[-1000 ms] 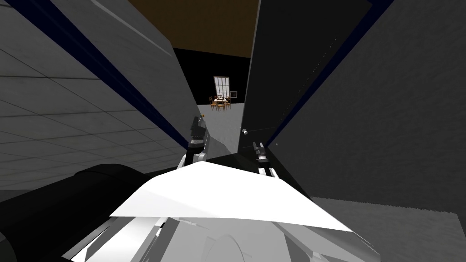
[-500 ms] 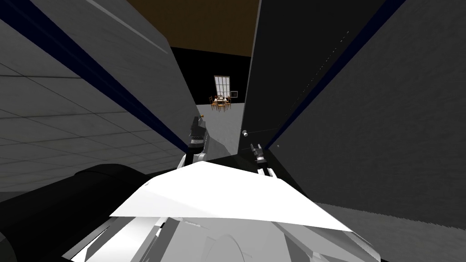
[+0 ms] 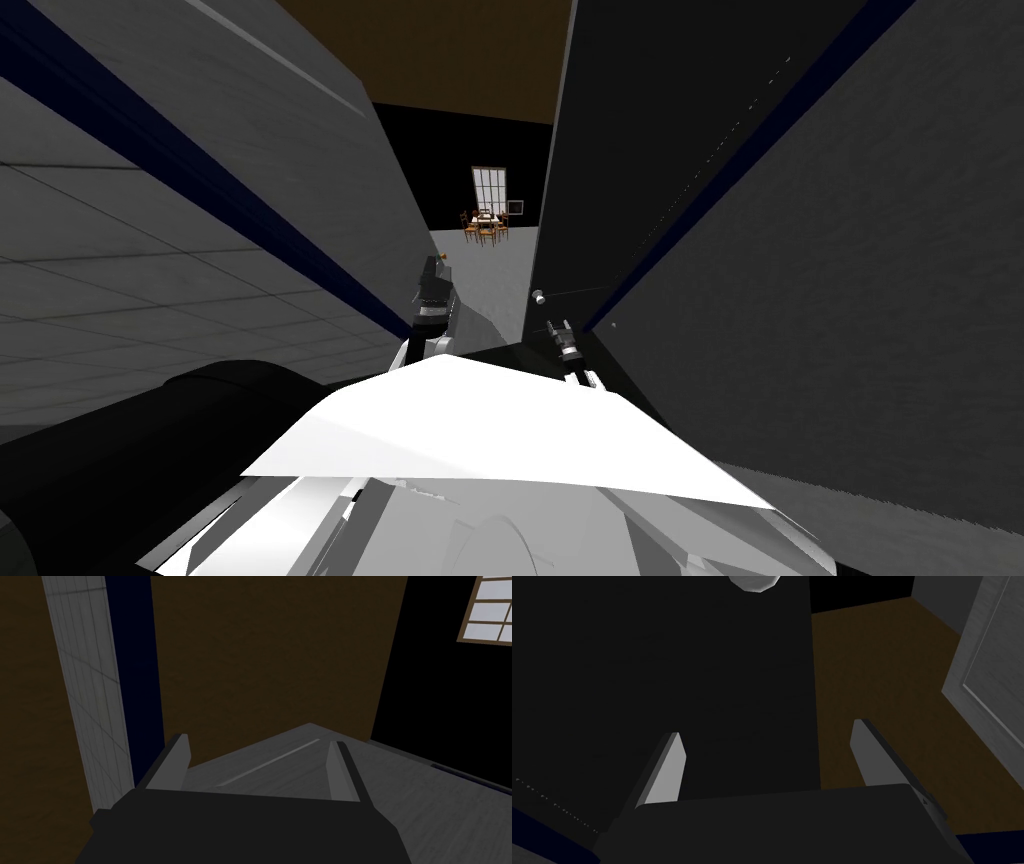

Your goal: Push the door open

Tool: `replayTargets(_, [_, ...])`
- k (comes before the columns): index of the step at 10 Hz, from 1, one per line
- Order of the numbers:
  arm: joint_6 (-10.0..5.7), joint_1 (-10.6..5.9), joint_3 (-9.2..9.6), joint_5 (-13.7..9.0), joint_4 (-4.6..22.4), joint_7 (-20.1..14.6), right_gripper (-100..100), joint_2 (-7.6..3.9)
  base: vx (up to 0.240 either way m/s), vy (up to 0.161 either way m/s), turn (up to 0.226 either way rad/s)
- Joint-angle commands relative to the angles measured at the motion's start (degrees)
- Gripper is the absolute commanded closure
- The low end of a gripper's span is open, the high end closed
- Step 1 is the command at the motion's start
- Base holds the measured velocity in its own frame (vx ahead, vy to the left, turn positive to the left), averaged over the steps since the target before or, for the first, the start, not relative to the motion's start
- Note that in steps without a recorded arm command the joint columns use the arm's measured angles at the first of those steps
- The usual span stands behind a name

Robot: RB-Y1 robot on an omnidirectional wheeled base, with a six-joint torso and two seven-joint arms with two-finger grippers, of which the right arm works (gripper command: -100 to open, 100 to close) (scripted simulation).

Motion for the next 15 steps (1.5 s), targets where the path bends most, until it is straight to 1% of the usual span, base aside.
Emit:
replayTargets(1, [-0.21, -0.89, 0.06, 0.7, 2.0, 1.5, -100, -0.01, 0.070, -0.004, 0.015])
replayTargets(4, [-0.78, -2.10, 0.09, 1.8, 5.3, 3.8, -100, 0.01, 0.063, -0.007, 0.013])
replayTargets(7, [-1.62, -3.88, 0.13, 3.5, 10.2, 7.1, -100, 0.08, 0.086, -0.006, 0.020])
replayTargets(8, [-1.75, -4.16, 0.14, 3.7, 11.0, 7.6, -100, 0.09, 0.084, -0.015, 0.011])
replayTargets(9, [-1.60, -3.87, 0.15, 3.5, 10.3, 7.1, -100, 0.07, 0.035, -0.005, 0.003])
replayTargets(15, [-1.26, -4.16, -0.53, 3.3, 11.0, 8.4, -100, 0.93, 0.188, 0.064, 0.028])
